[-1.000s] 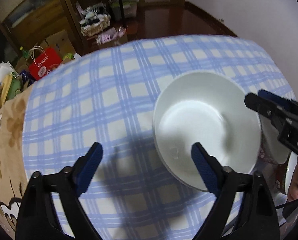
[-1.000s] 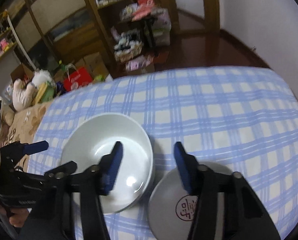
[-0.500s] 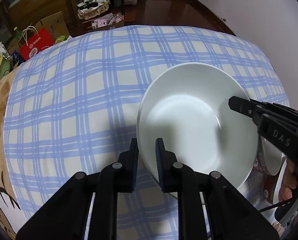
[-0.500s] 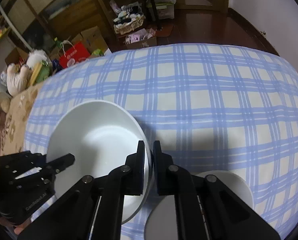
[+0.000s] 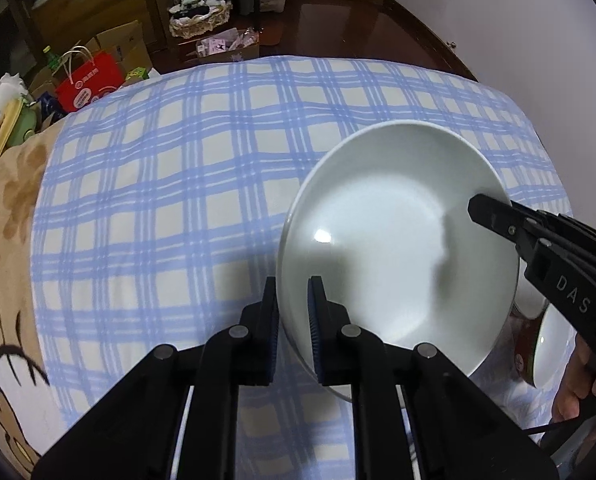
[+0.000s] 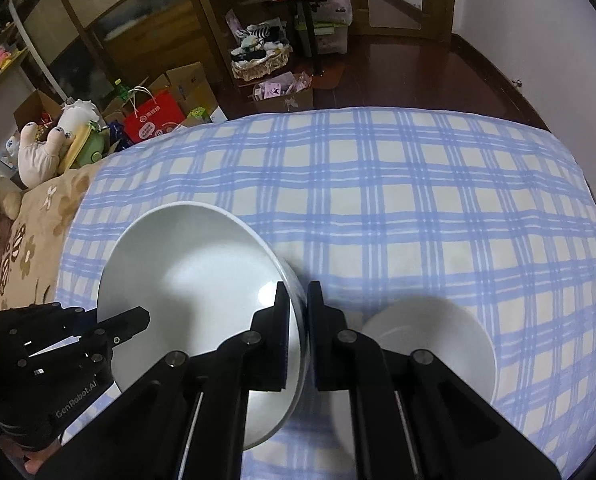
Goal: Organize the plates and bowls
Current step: 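Close both grippers on the small white bowl rim and lift it, then carry the white bowl beside the cherry plate stack and lower it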
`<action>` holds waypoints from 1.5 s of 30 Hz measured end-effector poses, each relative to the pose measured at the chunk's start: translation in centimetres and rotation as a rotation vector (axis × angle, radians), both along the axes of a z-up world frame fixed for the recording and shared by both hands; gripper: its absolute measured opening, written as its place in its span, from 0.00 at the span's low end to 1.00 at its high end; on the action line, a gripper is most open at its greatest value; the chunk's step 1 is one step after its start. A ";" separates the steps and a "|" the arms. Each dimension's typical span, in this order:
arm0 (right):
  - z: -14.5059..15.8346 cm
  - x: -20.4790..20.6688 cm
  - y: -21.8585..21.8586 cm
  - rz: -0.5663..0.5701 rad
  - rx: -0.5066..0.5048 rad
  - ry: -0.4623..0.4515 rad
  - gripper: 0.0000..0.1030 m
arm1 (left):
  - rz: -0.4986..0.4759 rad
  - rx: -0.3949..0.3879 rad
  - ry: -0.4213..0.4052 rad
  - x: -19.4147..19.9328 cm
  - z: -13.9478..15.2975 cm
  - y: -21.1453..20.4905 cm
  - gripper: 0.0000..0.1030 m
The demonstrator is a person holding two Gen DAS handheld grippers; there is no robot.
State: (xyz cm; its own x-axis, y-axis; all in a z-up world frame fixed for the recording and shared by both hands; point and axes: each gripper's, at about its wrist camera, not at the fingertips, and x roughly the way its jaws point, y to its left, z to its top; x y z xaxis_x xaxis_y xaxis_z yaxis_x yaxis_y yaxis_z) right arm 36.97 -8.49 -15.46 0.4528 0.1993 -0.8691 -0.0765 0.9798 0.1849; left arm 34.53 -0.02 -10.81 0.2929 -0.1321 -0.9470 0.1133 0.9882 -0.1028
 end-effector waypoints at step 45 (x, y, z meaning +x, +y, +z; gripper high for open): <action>-2.7 -12.1 6.4 0.048 0.048 0.020 0.10 | 0.120 0.031 0.016 -13.2 -1.7 5.7 0.13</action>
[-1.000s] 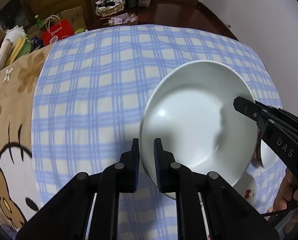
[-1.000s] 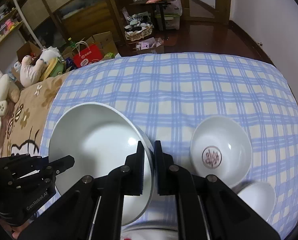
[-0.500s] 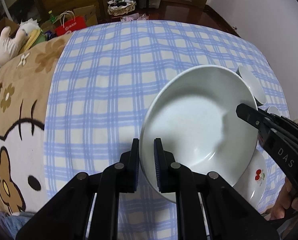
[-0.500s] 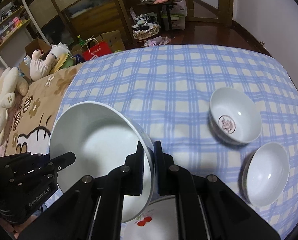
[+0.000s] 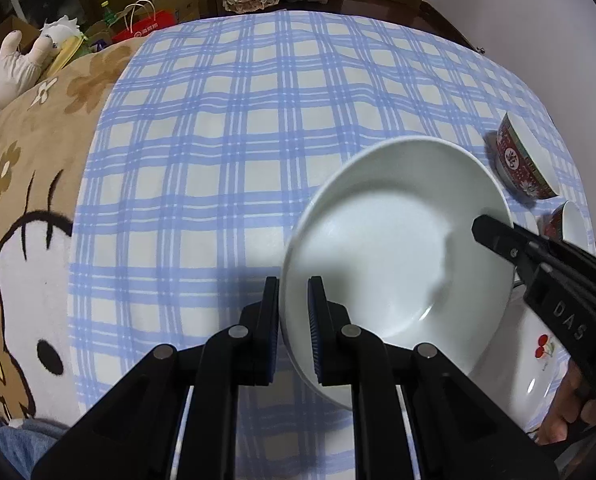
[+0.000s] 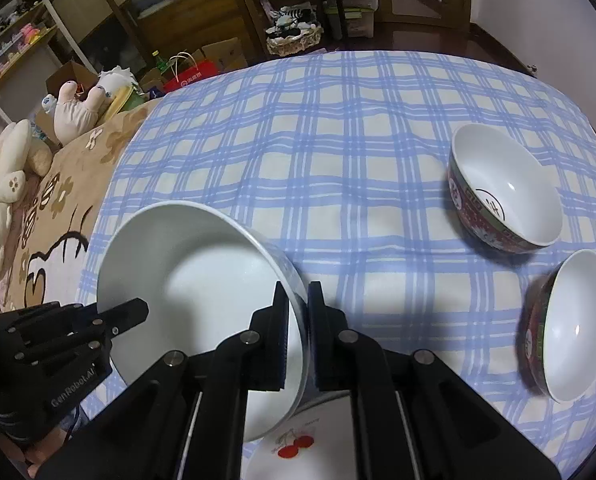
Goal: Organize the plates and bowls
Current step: 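Carry the white bowl beside the cherry plate stack and lower it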
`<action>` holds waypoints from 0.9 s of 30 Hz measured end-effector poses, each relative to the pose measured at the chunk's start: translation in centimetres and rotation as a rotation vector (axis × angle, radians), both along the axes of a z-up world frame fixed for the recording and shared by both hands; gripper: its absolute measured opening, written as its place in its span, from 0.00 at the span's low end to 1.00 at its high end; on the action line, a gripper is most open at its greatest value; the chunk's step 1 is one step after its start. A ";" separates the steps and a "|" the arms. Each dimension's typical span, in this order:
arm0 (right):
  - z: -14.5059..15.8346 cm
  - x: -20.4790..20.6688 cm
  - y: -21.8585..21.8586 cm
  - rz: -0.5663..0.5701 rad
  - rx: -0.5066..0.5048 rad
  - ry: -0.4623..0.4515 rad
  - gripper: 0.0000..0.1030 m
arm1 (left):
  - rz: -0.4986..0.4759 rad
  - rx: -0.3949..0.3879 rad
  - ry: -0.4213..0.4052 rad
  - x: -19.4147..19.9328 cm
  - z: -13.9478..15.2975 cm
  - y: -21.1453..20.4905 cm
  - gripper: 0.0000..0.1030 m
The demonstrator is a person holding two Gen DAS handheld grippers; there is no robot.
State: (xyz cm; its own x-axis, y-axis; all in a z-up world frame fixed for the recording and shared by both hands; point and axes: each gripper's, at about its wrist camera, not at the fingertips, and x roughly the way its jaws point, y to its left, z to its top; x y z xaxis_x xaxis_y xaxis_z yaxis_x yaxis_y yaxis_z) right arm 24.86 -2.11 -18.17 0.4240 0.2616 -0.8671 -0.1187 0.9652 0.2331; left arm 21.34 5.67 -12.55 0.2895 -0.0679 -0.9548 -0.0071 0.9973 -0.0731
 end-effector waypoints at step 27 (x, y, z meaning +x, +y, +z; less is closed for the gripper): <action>0.0 -0.8 -0.9 -0.061 0.001 -0.035 0.09 | -0.003 -0.058 -0.029 0.3 -0.9 1.2 0.18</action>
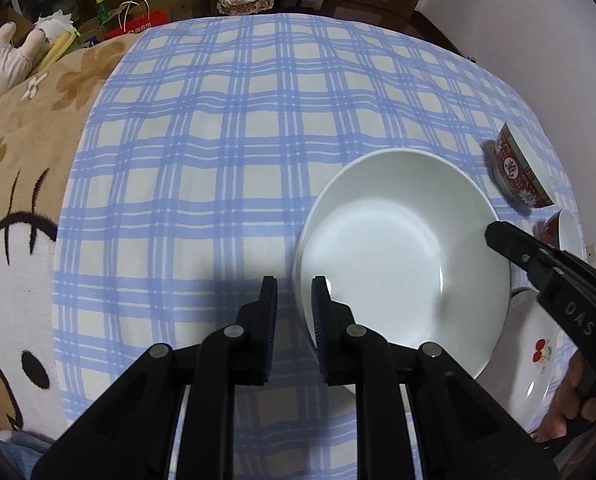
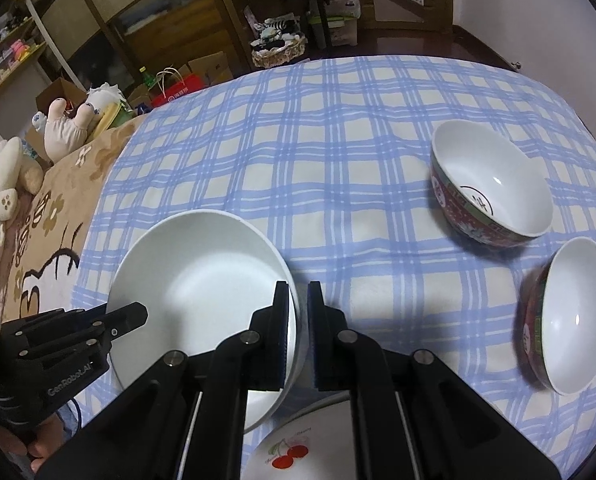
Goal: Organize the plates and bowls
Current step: 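Carry the white bowl beside the cherry plate stack and lower it, then open both grippers to release the bowl onto the cloth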
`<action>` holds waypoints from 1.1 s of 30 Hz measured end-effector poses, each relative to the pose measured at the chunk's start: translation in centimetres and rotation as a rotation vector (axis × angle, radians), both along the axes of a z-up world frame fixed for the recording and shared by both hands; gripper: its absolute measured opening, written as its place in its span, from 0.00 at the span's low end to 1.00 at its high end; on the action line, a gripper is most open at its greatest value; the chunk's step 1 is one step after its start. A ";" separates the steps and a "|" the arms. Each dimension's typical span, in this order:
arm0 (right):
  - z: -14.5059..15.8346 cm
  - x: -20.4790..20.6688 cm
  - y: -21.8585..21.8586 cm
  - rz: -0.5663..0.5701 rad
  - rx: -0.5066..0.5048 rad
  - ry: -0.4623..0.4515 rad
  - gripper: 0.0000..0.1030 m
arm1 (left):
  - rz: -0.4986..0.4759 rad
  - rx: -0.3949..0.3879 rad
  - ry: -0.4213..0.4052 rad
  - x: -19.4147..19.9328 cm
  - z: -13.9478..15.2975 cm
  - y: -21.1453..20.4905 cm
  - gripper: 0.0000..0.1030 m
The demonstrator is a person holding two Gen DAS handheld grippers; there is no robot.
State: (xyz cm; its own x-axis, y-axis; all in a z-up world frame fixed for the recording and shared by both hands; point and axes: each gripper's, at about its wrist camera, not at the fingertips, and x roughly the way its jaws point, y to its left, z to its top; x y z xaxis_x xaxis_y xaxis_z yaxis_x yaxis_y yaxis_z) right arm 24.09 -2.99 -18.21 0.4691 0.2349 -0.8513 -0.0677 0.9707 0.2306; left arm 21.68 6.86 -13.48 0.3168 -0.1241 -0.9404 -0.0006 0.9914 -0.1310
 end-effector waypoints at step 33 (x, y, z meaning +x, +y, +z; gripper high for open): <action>10.5 -4.3 -12.6 -0.123 -0.103 -0.234 0.78 | -0.192 0.102 -0.265 -1.0 11.9 -8.2 0.85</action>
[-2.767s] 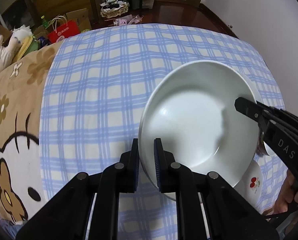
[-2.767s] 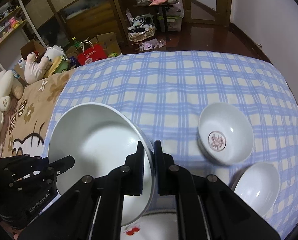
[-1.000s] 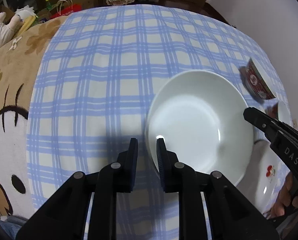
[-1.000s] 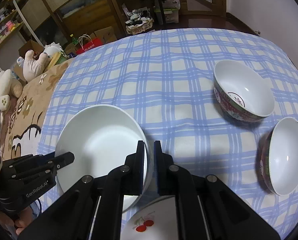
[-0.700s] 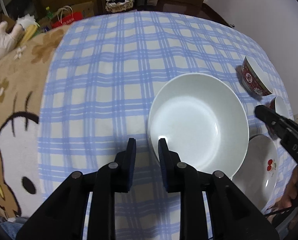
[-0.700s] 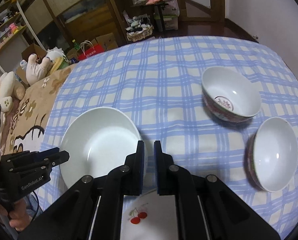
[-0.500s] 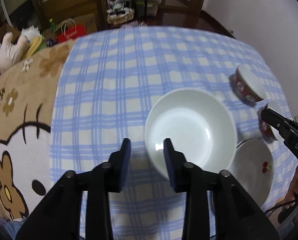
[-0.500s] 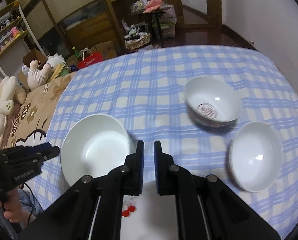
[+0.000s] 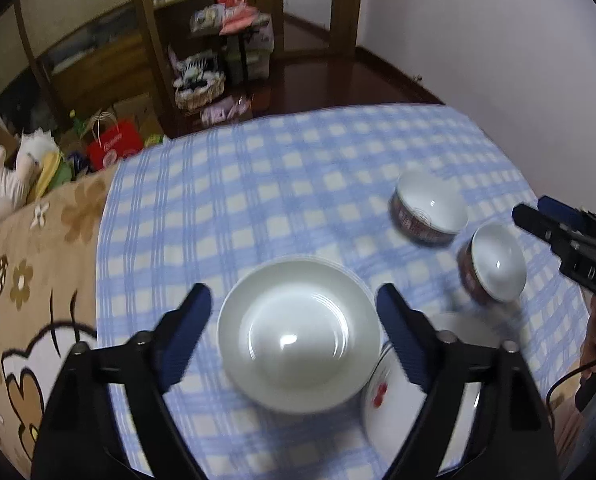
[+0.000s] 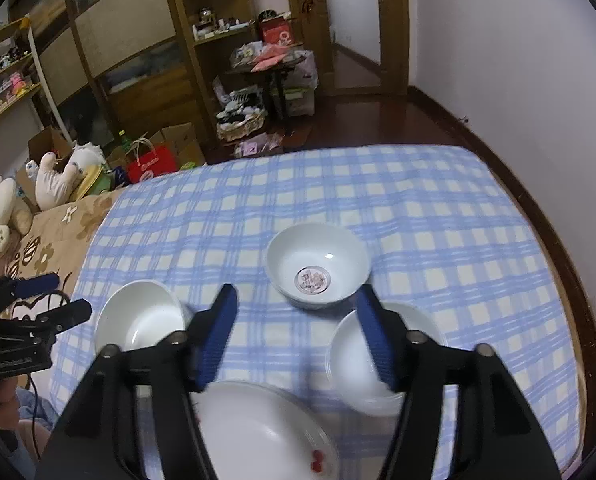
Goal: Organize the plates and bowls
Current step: 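Open both grippers to release the bowl onto the cloth, then move both grippers to the white bowl with red printed character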
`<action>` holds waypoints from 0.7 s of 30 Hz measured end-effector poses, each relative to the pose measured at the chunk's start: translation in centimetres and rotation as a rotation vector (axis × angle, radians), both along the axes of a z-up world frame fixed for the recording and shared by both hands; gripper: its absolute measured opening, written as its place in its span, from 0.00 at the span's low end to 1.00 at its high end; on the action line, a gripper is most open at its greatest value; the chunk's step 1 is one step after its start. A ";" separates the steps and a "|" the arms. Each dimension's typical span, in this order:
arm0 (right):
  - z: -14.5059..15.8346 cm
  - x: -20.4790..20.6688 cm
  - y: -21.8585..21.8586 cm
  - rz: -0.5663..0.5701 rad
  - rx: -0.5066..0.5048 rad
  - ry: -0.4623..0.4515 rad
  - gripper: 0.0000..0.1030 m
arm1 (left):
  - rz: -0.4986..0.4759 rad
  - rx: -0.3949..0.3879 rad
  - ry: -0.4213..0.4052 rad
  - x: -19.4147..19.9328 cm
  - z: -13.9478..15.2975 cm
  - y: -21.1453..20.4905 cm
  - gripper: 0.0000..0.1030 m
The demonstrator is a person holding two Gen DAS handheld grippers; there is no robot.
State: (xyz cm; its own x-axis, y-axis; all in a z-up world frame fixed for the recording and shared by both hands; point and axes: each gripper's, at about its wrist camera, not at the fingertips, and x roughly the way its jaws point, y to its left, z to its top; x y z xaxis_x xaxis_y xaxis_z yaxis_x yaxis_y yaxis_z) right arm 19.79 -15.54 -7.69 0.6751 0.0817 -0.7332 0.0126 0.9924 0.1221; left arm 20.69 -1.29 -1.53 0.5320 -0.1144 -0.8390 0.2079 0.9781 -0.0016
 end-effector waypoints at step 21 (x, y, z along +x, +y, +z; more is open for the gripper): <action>-3.4 4.0 -7.0 -0.084 0.047 0.015 0.97 | -0.109 0.019 0.079 8.2 -3.1 -8.5 0.91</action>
State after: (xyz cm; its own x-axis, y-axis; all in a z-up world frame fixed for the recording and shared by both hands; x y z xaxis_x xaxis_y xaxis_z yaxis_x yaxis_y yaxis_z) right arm 23.78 -22.51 -11.06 0.6703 0.0595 -0.7397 0.0976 0.9811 0.1673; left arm 28.85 -9.81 -4.60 0.4498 -0.1518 -0.8801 0.3131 0.9497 -0.0037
